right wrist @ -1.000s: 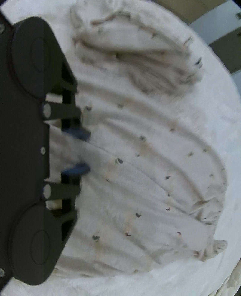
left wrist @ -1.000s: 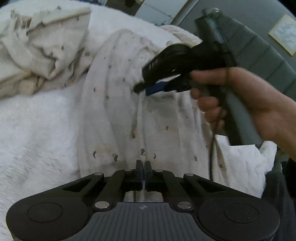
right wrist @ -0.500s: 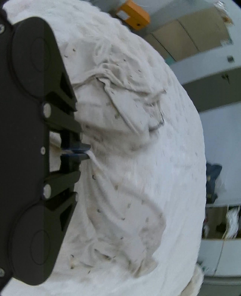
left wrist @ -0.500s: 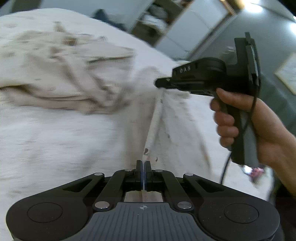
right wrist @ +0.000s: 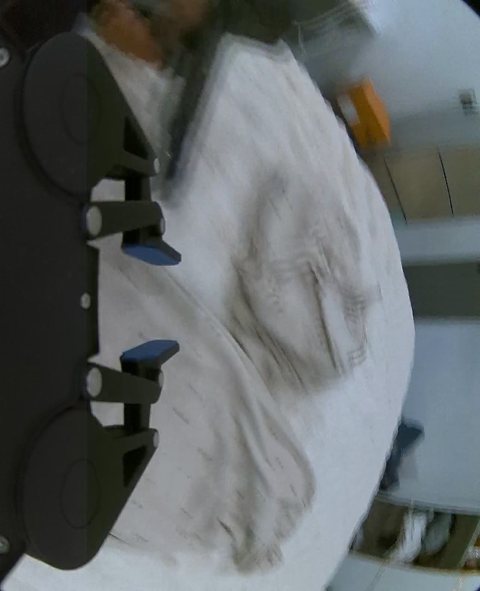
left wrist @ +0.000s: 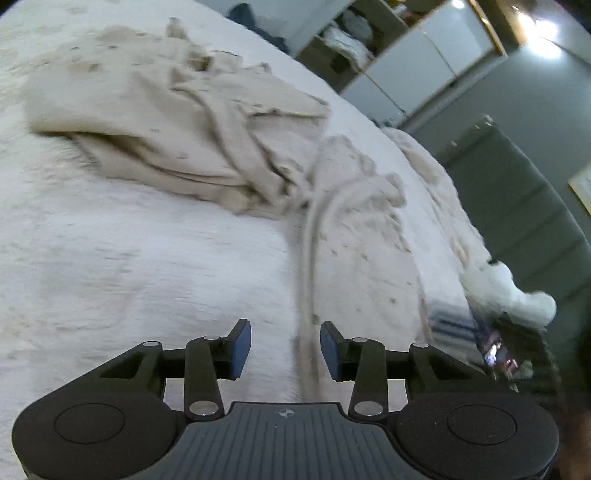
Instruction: Fold clothes
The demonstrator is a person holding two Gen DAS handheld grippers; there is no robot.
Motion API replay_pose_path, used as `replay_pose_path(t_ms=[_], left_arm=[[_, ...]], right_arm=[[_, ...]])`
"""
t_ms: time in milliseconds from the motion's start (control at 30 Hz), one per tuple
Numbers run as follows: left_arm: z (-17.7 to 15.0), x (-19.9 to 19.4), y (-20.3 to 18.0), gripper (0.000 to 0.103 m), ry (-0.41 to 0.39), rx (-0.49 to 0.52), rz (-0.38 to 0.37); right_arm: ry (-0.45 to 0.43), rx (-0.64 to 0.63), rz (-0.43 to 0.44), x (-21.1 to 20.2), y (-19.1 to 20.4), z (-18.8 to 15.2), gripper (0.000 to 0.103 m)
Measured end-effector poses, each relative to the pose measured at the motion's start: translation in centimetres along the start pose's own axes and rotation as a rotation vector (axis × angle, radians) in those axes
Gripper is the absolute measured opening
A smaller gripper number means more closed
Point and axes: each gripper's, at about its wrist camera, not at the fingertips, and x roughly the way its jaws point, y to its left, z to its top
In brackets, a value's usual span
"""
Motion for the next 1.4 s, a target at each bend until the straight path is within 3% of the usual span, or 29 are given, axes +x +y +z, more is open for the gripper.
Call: replay_pose_path(t_ms=[100, 200, 333, 400, 433, 467, 600, 733, 867, 933, 1000, 1067, 1167, 1267, 1300, 1333, 1400], left_arm=[[0.0, -0.4, 0.0, 0.036, -0.004, -0.008, 0.007], [-0.1, -0.2, -0.5, 0.037, -0.001, 0.007, 0.007], [-0.4, 0.3, -0.9, 0.037, 0.011, 0.029, 0.006], [-0.6, 0.3, -0.9, 0.037, 0.013, 0.033, 0.008], [-0.7, 0.3, -0.9, 0.037, 0.014, 0.035, 0.011], [-0.8, 0.3, -0.9, 0.037, 0.015, 0.036, 0.013], [-0.8, 0.0, -0.6, 0.037, 0.011, 0.032, 0.011], [-0.7, -0.4, -0.9, 0.037, 0.002, 0.04, -0.013], [-0.7, -0.3, -1.2, 0.037, 0.014, 0.059, -0.021], [-0.8, -0.1, -1.4, 0.037, 0.021, 0.064, -0.021], [-0.9, 0.0, -1.6, 0.037, 0.03, 0.073, -0.022], [-1.0, 0.2, -1.8, 0.039, 0.041, 0.084, -0.026], [-1.3, 0.3, -2.0, 0.04, 0.05, 0.095, -0.024], [-1.4, 0.4, -2.2, 0.04, 0.056, 0.105, -0.02], [-1.5, 0.4, -2.2, 0.041, 0.056, 0.106, -0.021], [-1.5, 0.4, -2.2, 0.041, 0.056, 0.107, -0.022], [-1.5, 0.3, -2.1, 0.041, 0.057, 0.106, -0.022]], right_arm=[[0.013, -0.196, 0.149, -2.5, 7.6, -6.4, 0.041], [0.006, -0.398, 0.235, -3.0, 12.5, -11.0, 0.041], [0.048, -0.577, 0.187, -1.3, 16.1, -14.3, 0.03], [0.05, -0.716, 0.087, 0.2, 17.6, -16.1, 0.016], [0.055, -0.737, 0.064, 0.6, 17.8, -16.4, 0.0], [0.061, -0.768, 0.026, 1.3, 17.9, -16.8, 0.0], [0.042, -0.781, 0.058, 0.3, 18.2, -16.7, 0.0], [0.03, -0.835, 0.177, -2.0, 19.1, -17.3, 0.0], [0.027, -0.84, 0.117, -1.5, 18.9, -17.3, 0.0], [0.051, -0.822, 0.139, -1.3, 18.6, -17.0, 0.001], [0.041, -0.845, 0.133, -1.3, 19.0, -17.1, 0.011], [-0.05, -0.916, 0.073, -1.6, 20.2, -17.6, 0.038], [-0.102, -0.941, 0.048, -0.8, 21.7, -18.0, 0.04], [-0.096, -0.965, 0.02, 1.0, 22.6, -18.2, 0.035], [-0.083, -0.982, 0.005, 2.0, 22.9, -18.3, 0.027], [-0.074, -0.988, -0.001, 2.4, 22.9, -18.4, 0.0], [-0.064, -0.969, 0.011, 2.9, 22.6, -17.9, 0.001]])
